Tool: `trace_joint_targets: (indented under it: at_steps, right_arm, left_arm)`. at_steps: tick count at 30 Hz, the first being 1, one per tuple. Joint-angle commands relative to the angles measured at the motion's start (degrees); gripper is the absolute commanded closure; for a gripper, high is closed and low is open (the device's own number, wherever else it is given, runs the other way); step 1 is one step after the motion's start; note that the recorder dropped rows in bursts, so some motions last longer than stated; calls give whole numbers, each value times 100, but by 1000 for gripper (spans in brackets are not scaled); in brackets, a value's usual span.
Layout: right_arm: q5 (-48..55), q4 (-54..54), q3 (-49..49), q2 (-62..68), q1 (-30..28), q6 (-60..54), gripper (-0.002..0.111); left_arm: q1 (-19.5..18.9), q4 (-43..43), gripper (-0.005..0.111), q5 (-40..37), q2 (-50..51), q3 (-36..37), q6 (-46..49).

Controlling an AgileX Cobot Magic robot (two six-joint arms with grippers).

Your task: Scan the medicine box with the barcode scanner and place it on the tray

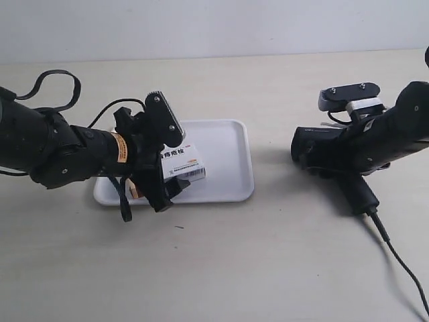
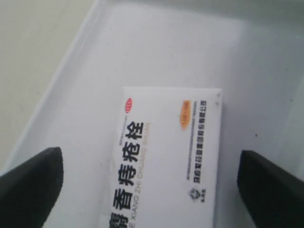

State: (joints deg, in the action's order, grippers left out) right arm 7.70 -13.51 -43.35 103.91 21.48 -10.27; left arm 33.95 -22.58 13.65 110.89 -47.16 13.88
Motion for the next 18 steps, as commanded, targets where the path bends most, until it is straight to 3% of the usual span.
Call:
trace_joint_targets:
  at_steps: [1,5,8,10,12,14,16,18]
  right_arm:
    - [292,94,-48,-443,13,28,25]
    - [899,363,-57,-1346,13,20,24]
    - [1249,337,-57,-2270,13,34,33]
    - [1321,296,-11,-2942,24,34,49]
    - [1179,128,99,-3703,22,34,69]
    - [853,-52,359,-4442,22,14,92]
    - [524,-136,734,-5042,22,24,108]
    - [238,-151,1085,-5562,22,24,108]
  left_arm:
    - [-5,29,2,105,-77,-15,-15]
    - [-5,174,2,-110,-680,-15,-3]
    - [-5,427,7,-658,-1602,-15,-317]
    - [-5,474,25,-1106,-2249,-15,-815]
    - [-5,482,56,-1603,-2890,15,-1353]
    - [-5,482,101,-1627,-3560,257,-1780]
    - [-5,516,104,-1426,-4130,648,-1981]
    - [-5,548,104,-1100,-4758,1225,-2317]
